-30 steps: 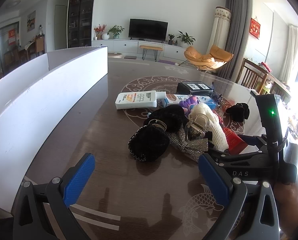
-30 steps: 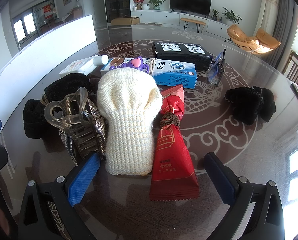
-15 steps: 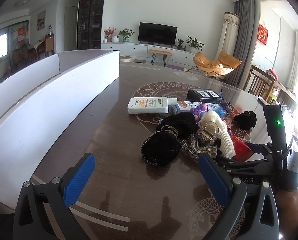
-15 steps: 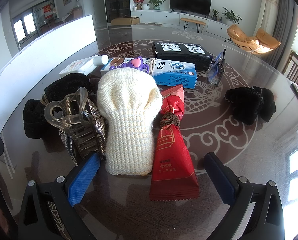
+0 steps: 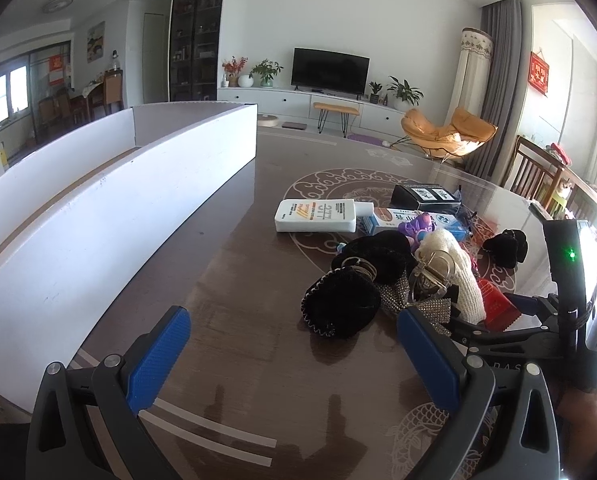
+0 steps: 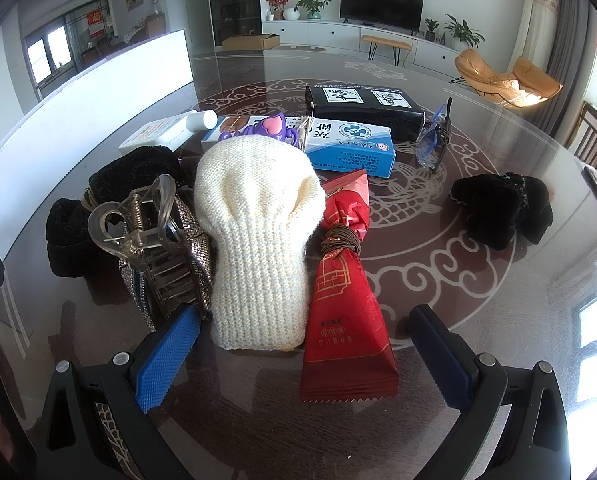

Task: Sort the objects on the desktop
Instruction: 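Move the left tool to the black knit item and close on it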

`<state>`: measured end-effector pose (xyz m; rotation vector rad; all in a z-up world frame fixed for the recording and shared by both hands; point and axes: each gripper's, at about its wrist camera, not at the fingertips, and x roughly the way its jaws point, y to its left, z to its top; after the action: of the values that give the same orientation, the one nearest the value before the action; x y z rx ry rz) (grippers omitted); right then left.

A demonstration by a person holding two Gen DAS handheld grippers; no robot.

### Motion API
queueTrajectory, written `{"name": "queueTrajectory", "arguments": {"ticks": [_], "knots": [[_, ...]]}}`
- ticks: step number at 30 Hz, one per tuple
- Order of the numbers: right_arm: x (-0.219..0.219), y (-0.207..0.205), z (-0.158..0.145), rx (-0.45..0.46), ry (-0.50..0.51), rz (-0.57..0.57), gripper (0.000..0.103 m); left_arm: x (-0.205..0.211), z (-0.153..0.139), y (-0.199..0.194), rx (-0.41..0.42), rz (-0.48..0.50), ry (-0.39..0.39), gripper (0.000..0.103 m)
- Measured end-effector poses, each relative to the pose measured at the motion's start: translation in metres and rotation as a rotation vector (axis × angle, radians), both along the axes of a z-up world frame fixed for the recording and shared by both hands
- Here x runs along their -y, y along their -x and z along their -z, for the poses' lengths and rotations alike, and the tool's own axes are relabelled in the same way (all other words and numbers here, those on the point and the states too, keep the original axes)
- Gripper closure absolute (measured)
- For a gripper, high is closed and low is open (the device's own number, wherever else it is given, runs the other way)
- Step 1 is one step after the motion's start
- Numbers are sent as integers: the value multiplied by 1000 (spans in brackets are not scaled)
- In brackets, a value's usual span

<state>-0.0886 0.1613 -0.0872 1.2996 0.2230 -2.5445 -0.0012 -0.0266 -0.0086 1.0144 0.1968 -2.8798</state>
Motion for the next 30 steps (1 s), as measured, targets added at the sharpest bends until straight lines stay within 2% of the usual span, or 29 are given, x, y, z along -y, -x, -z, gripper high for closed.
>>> {"name": "queueTrajectory", "arguments": {"ticks": [2,5,10,14,19,24,26,30], "knots": [[0,0,0,0,0,0,0,4,-1,-1,-6,-23,10,0],[0,0,0,0,0,0,0,19,-5,-3,-22,-109,18,0],[0,0,0,0,0,0,0,53,-4,-6,-31,-231,-79,0],[0,0,0,0,0,0,0,57,3,-1,1,-237,-104,0],[0,0,0,0,0,0,0,44,15,11,61,-168,-103,0],[0,0,0,0,0,0,0,23,16,20,79,-47,-63,0],[0,0,0,0,0,0,0,9,16,29,92,34,-16,0],[0,0,0,0,0,0,0,-22,20,55,124,181,159,0]]}}
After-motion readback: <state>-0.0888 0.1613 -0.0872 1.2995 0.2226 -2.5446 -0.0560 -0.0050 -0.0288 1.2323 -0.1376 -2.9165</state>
